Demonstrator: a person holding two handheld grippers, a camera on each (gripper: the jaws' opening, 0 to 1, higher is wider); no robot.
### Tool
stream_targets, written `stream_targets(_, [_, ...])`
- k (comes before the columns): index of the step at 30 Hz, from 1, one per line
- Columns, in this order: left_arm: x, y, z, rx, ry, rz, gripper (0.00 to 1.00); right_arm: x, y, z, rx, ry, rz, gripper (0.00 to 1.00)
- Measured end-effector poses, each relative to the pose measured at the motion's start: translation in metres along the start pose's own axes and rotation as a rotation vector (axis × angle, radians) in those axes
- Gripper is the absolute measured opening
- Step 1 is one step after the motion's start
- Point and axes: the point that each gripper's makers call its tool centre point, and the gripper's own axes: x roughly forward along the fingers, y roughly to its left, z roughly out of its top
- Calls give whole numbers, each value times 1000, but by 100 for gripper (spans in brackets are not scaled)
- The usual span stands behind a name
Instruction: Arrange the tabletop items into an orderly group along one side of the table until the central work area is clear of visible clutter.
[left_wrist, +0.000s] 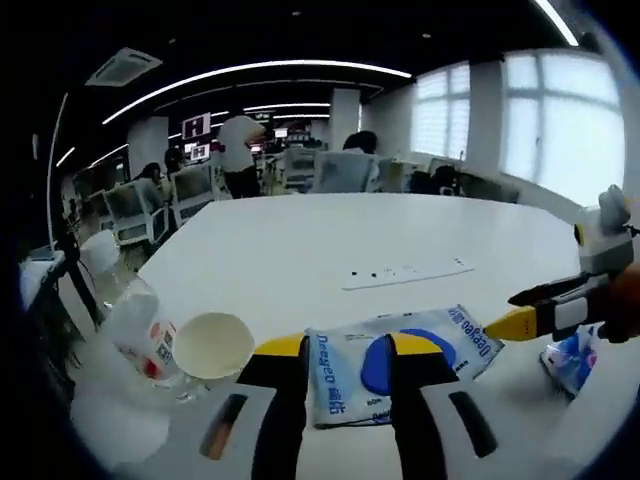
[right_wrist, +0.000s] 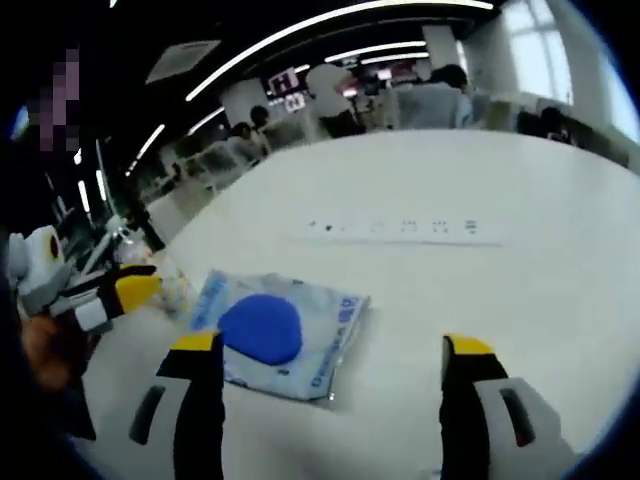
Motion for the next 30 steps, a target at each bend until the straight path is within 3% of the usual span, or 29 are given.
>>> stream_targets(7, [-16, 0, -6, -22, -16, -24, 45, -17, 8, -11, -33, 0, 9, 100])
stream_targets(16, [-39, -2, -7, -59, -46, -62, 61, -49, 17, -23, -89, -7, 8, 100])
stream_targets(20, [-42, -4, -16, -73, -28, -79, 66, -60, 17, -30, -83, -10, 5, 100])
stream_targets(30, [-63, -20, -27, -75, -29, -111, 74, -93, 15, -48, -75, -29, -22, 100])
